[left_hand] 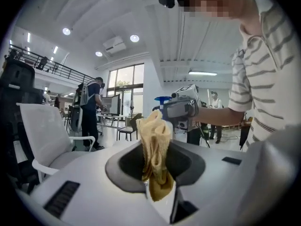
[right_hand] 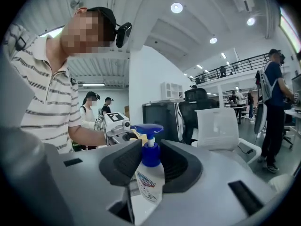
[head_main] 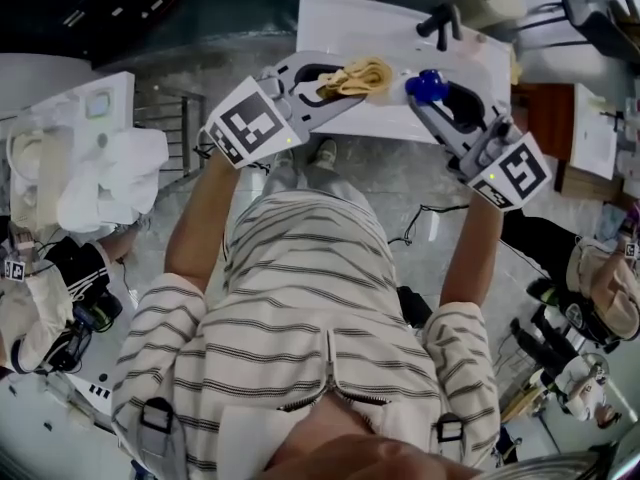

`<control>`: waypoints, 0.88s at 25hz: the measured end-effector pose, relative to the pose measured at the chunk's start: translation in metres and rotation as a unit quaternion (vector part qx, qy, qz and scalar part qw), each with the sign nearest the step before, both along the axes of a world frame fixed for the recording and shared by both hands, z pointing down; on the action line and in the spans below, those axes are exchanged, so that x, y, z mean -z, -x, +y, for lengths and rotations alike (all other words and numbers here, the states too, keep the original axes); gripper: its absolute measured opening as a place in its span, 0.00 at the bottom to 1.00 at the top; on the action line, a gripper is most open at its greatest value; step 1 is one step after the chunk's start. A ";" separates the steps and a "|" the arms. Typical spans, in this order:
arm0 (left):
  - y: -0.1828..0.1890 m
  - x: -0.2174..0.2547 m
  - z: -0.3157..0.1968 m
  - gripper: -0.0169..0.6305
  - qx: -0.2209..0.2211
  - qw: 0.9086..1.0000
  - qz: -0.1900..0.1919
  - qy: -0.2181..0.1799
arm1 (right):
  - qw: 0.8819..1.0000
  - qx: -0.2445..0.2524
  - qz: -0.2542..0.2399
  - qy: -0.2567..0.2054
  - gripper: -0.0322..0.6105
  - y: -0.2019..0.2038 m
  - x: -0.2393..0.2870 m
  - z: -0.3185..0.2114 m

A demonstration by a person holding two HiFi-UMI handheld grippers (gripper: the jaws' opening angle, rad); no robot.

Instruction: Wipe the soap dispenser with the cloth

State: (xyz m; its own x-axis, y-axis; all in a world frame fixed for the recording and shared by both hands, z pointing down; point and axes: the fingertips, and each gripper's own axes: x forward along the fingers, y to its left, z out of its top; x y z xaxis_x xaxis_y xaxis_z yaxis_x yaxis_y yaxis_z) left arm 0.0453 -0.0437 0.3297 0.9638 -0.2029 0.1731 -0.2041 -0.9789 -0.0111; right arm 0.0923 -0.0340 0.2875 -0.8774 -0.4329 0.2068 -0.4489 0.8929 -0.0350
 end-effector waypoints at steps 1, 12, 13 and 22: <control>-0.002 -0.002 0.002 0.18 -0.003 1.000 -0.006 -0.003 | 1.000 0.002 0.001 0.000 0.24 0.000 -0.001 0.002; -0.017 -0.010 0.006 0.18 -0.051 0.998 -0.030 -0.011 | 0.999 0.035 -0.004 0.005 0.24 0.005 0.000 0.017; -0.018 -0.011 0.006 0.18 -0.056 0.998 -0.029 -0.011 | 0.999 0.038 -0.006 0.006 0.24 0.005 0.000 0.018; -0.026 -0.016 0.003 0.18 -0.103 0.995 -0.009 0.003 | 0.998 0.051 -0.016 0.011 0.24 0.008 0.000 0.024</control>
